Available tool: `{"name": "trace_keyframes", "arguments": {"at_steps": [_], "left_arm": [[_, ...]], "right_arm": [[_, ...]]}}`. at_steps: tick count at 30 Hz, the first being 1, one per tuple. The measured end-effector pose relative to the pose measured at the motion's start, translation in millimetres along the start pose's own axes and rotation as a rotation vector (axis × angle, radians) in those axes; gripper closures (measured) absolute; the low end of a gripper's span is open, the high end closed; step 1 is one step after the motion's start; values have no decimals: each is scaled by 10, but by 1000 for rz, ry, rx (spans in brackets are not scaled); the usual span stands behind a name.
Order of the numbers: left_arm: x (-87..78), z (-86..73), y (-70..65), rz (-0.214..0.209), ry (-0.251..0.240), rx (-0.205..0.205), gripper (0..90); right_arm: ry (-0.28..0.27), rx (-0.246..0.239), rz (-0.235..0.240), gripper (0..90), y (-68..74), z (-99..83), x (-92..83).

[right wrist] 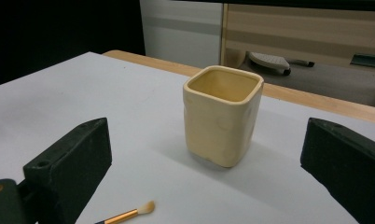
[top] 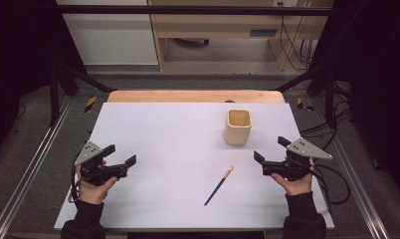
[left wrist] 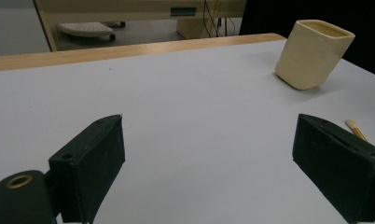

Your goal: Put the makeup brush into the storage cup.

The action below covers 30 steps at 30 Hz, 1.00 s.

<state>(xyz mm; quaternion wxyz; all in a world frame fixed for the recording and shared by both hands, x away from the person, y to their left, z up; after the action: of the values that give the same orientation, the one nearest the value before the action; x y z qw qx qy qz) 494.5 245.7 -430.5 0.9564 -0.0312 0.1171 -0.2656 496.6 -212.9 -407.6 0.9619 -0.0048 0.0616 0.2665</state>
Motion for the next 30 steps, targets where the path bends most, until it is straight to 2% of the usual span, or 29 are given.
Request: {"name": "trace_keyframes", "arguments": {"at_steps": [6,14,25,30], "left_arm": [[-10,-30,15,3,6,-11,87],[8,-59,-15,-1,18,0,88],[24,-124,-27,8,40,17,88],[18,-143,-28,11,45,22,87]], "right_arm": [[20,-1,-10,21,13,-27,3],[39,0,-30,21,30,-40,11],[82,2,-24,20,148,-97,46],[101,4,-10,19,250,-137,85]]}}
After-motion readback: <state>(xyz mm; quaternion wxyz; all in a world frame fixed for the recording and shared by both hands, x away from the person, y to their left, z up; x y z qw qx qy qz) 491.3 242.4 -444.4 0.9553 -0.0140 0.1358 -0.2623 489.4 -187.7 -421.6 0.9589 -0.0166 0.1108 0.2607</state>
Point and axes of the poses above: each handheld gripper's, and its own axes: x roughly forward along the jaws, z roughly out of its top, y roughly to its left, the point moved 7 cm from there along x, roughly forward along the jaws, and after that the axes turned 10 degrees about -y, right-handed, at the moved point
